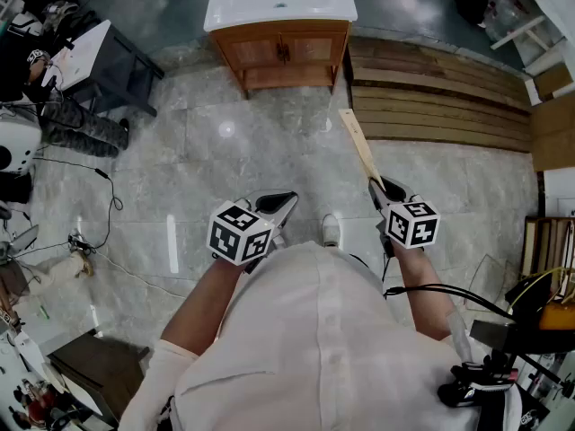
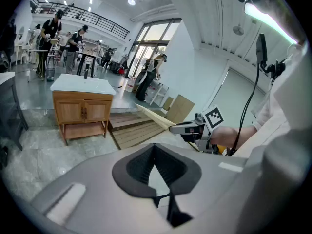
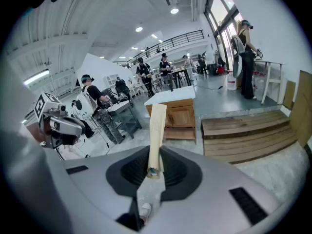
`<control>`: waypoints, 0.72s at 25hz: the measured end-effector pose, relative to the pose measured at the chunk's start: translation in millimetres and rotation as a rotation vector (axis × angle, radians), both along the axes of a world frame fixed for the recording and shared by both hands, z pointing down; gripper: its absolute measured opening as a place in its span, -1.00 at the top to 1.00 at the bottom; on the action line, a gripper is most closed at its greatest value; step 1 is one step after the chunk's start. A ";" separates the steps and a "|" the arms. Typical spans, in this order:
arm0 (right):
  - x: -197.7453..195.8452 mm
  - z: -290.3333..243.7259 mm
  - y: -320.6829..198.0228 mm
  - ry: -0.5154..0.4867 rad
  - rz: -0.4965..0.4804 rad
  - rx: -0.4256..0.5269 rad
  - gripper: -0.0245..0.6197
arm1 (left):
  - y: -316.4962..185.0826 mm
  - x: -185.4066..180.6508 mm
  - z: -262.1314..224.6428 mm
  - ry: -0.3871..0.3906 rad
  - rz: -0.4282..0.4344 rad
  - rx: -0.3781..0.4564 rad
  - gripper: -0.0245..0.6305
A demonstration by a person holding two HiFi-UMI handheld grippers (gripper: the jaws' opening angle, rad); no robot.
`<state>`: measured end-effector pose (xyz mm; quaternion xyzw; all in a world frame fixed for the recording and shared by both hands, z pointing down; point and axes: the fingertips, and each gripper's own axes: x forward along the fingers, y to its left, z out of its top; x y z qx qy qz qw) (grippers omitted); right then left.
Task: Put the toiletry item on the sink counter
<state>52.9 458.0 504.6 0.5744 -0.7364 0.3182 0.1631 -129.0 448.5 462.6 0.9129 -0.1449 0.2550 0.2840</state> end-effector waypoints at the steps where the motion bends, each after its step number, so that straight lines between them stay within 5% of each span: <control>1: -13.0 -0.1 2.3 0.004 0.001 0.001 0.76 | 1.2 -16.9 1.7 -0.001 -0.011 0.000 0.91; 10: -92.7 6.9 14.2 0.008 0.070 -0.006 0.76 | 6.2 -125.0 19.8 -0.015 -0.020 -0.018 0.91; 18: -101.1 13.9 2.5 -0.032 0.122 -0.028 0.77 | -19.7 -134.8 36.0 -0.004 -0.020 -0.052 0.91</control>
